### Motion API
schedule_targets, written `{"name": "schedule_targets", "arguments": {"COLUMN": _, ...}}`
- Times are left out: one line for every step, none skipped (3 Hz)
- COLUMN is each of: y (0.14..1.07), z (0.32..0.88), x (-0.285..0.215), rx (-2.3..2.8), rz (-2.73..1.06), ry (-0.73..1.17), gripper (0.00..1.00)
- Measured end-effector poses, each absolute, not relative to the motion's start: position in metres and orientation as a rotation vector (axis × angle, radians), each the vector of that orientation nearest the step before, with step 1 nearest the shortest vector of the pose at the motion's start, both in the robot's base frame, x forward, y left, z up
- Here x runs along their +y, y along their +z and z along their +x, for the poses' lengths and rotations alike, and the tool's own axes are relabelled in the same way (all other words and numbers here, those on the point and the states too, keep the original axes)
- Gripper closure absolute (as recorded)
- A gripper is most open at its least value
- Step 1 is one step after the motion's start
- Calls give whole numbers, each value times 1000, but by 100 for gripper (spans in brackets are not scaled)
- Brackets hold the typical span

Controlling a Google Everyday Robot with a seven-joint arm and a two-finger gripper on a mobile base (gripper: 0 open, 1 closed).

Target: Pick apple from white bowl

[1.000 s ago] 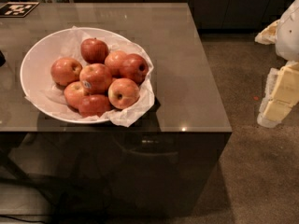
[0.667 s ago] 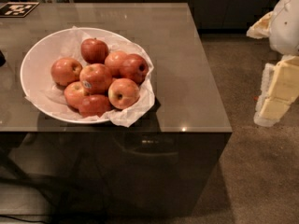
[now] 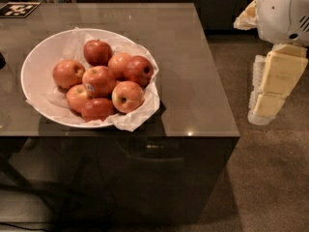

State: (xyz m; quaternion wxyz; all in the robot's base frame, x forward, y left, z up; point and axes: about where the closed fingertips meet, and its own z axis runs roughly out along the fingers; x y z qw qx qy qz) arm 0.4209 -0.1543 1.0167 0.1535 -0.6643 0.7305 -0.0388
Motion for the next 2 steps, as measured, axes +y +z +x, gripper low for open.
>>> {"name": "schedule_targets", "arguments": {"y": 1030, "z": 430, "x": -118, "rx": 2017, "rz": -1925, "ry": -77, "gripper": 0}}
{"name": "schedule_targets", "arguments": {"y": 1055, "z": 441, "x": -67, "rx": 1926, "rz": -1964, "ry": -64, "gripper": 0}}
